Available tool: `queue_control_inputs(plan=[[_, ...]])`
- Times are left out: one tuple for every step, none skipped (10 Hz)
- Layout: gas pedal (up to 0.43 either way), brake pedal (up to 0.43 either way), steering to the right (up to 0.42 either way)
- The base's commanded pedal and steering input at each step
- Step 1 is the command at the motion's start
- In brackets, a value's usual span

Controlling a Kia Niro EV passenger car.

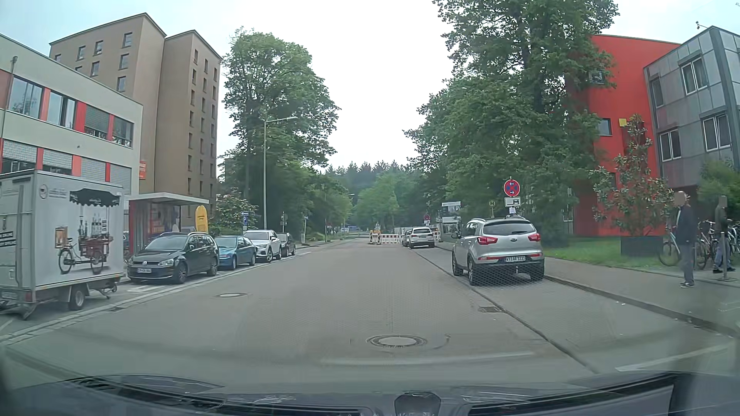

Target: Follow the waypoints while adhering to traffic rules and regulations

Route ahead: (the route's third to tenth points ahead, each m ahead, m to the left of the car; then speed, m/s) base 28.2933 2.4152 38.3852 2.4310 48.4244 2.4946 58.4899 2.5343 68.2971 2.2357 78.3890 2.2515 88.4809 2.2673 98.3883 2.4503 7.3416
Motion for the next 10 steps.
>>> queue_control_inputs(plan=[[0.059, 0.0, 0.0], [0.059, 0.0, 0.0], [0.059, 0.0, 0.001], [0.059, 0.0, 0.0], [0.059, 0.0, 0.0], [0.059, 0.0, 0.0], [0.059, 0.0, 0.0], [0.059, 0.0, 0.0], [0.059, 0.0, 0.0], [0.059, 0.0, 0.0]])
